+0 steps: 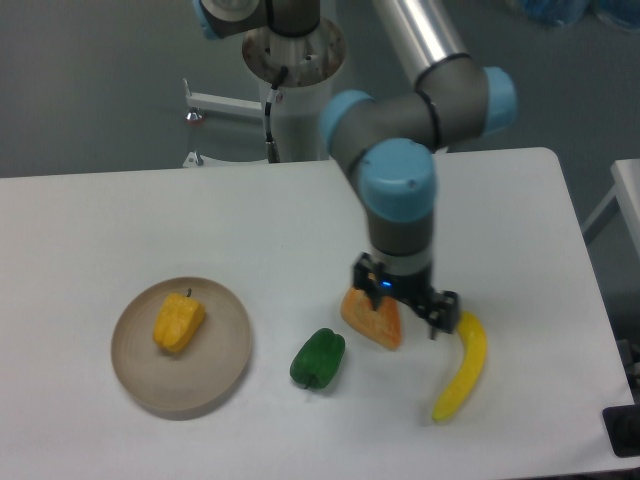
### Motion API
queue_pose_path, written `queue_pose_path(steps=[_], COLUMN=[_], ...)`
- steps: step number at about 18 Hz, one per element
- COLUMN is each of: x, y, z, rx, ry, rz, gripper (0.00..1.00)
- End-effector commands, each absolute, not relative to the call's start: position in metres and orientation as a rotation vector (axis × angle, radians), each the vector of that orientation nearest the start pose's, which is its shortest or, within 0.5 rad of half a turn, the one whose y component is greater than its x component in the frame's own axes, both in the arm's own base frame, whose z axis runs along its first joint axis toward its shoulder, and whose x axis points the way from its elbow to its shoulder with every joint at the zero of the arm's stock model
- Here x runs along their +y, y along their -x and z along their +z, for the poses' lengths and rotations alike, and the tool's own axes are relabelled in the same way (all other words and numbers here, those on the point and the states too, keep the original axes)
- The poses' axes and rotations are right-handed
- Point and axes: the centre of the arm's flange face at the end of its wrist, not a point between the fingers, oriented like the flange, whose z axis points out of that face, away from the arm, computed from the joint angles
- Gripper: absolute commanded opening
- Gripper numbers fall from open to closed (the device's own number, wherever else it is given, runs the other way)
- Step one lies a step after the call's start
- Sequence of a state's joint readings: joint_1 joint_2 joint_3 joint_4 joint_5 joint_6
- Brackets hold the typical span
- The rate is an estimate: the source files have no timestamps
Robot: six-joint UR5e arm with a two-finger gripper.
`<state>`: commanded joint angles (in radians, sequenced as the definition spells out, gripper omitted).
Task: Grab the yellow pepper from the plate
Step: 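Move the open gripper over the yellow pepper on the plate, then lower the gripper onto the yellow pepper and close on it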
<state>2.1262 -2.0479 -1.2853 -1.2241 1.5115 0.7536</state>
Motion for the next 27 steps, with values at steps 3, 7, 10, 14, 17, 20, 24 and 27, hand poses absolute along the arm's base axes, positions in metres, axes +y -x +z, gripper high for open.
queue_pose_path(steps=[3, 7, 10, 14, 17, 20, 24, 27], x=[0.665, 0.669, 0.672, 0.666, 0.668, 0.67, 0.674, 0.678], y=[0.21, 0.141, 0.104, 0.088, 0.06, 0.052, 0.042, 0.043], z=[0.374, 0.348, 0.336, 0.314, 0.302, 0.301, 0.288, 0.277], rx=[0.242, 0.157, 0.131, 0.169, 0.245, 0.254, 0.277, 0.279], ry=[2.914, 2.928, 2.91, 2.922, 2.964, 2.953, 2.969, 2.971], rz=[-0.132, -0.235, -0.222, -0.204, -0.129, -0.119, -0.13, -0.129], gripper=[1.0, 1.0, 1.0, 1.0, 1.0, 1.0, 1.0, 1.0])
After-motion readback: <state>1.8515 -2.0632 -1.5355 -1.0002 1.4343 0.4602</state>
